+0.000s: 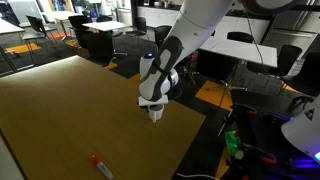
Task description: Move the mug toward the middle of the table
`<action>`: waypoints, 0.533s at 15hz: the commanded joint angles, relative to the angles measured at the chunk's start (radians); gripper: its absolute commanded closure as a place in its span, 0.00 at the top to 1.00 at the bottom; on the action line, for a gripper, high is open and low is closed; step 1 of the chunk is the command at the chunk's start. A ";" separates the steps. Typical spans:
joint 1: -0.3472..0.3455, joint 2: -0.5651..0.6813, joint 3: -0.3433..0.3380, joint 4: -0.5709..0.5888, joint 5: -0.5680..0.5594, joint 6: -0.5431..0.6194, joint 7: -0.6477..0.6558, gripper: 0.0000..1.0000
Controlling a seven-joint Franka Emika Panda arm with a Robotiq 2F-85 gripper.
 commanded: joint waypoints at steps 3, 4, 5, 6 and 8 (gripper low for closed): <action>0.039 0.066 -0.034 0.121 -0.051 -0.069 0.077 0.03; 0.039 0.070 -0.036 0.136 -0.059 -0.079 0.079 0.03; 0.039 0.074 -0.037 0.152 -0.067 -0.087 0.078 0.03; 0.037 0.075 -0.035 0.167 -0.075 -0.101 0.071 0.03; 0.032 0.081 -0.031 0.201 -0.093 -0.133 0.061 0.03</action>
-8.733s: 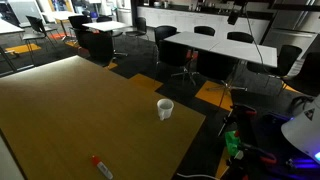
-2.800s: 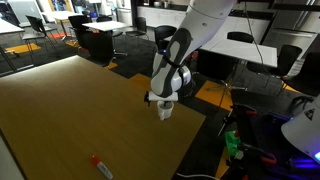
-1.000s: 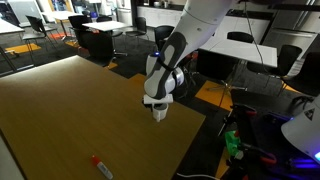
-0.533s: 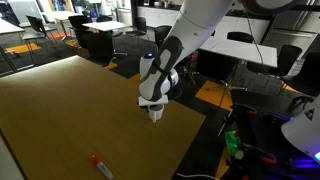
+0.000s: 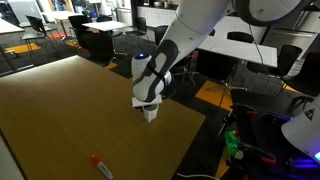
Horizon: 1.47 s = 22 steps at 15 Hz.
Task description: Move the mug toward the middle of the table
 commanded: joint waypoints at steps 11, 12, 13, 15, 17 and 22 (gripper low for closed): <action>0.017 0.077 -0.012 0.295 -0.152 -0.228 0.030 0.03; 0.018 0.086 -0.011 0.314 -0.160 -0.242 0.031 0.03; 0.019 0.098 -0.011 0.334 -0.170 -0.257 0.035 0.03; 0.018 0.120 -0.010 0.367 -0.184 -0.289 0.039 0.03; 0.015 0.137 -0.008 0.394 -0.193 -0.311 0.040 0.03; 0.004 0.169 0.000 0.452 -0.207 -0.343 0.025 0.03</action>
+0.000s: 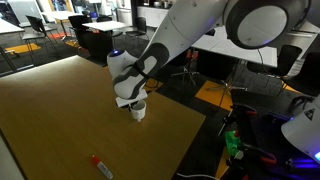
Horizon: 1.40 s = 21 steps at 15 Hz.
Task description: Move the mug toward the middle of the table
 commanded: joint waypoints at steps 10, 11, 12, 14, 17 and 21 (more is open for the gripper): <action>-0.035 0.085 0.076 0.177 -0.014 -0.075 -0.060 0.03; -0.034 0.090 0.079 0.189 -0.014 -0.083 -0.063 0.03; -0.032 0.094 0.081 0.199 -0.015 -0.090 -0.069 0.03; -0.025 0.101 0.085 0.214 -0.018 -0.103 -0.068 0.03; -0.020 0.098 0.085 0.219 -0.014 -0.123 -0.050 0.03; -0.022 0.077 0.083 0.192 -0.009 -0.131 -0.038 0.03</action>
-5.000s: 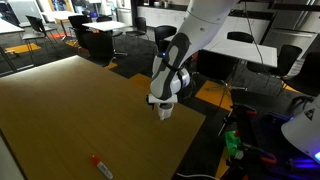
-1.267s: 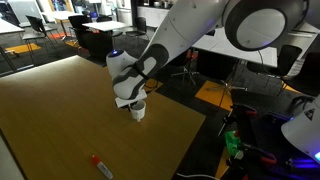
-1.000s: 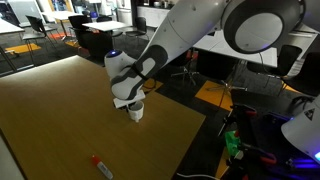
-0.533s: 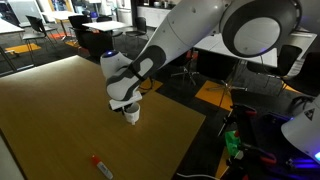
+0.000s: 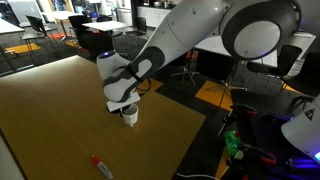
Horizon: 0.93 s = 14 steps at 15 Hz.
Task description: Move the mug toward the middle of the table
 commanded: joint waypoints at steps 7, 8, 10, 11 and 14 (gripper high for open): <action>-0.006 -0.037 0.009 -0.030 0.017 -0.043 0.009 0.30; -0.006 -0.040 0.009 -0.034 0.019 -0.044 0.010 0.34; -0.007 -0.044 0.011 -0.039 0.022 -0.045 0.008 0.50; -0.007 -0.045 0.011 -0.041 0.023 -0.045 0.008 0.55; -0.005 -0.058 0.009 -0.057 0.025 -0.042 0.008 0.65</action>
